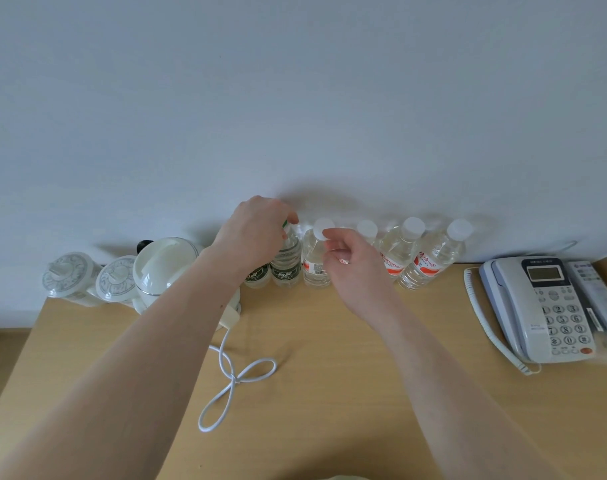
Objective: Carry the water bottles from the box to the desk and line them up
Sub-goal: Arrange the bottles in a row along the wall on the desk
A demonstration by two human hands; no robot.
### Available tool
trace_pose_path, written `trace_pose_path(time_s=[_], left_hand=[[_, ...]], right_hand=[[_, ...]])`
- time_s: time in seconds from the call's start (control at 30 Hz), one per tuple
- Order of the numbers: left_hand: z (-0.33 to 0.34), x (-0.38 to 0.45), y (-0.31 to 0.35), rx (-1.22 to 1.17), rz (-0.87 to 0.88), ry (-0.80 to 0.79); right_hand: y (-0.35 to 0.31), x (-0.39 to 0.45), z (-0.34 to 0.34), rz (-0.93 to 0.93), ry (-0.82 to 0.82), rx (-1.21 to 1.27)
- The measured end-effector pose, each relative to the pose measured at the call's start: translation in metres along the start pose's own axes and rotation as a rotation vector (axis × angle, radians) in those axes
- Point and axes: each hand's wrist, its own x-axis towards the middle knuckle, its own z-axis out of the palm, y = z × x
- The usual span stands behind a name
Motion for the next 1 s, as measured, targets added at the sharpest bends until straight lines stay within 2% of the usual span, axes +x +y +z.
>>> trace_pose_path(time_s=[0.43,0.6,0.77,1.0], left_hand=[[-0.012,-0.002,-0.006,-0.037,-0.005,-0.021],[-0.018,-0.012,-0.020,0.185,-0.113,0.038],[-0.008,-0.011,-0.030,0.175,-0.206,-0.042],[-0.003,-0.009,-0.036,0.129,-0.178,0.050]], right_hand=[[0.001,0.001,0.000,0.004,-0.007,0.025],[0.003,0.000,0.000,-0.005,0.003,0.017],[0.002,-0.001,0.003,-0.007,-0.008,0.012],[0.005,0.000,0.001,0.005,-0.011,0.011]])
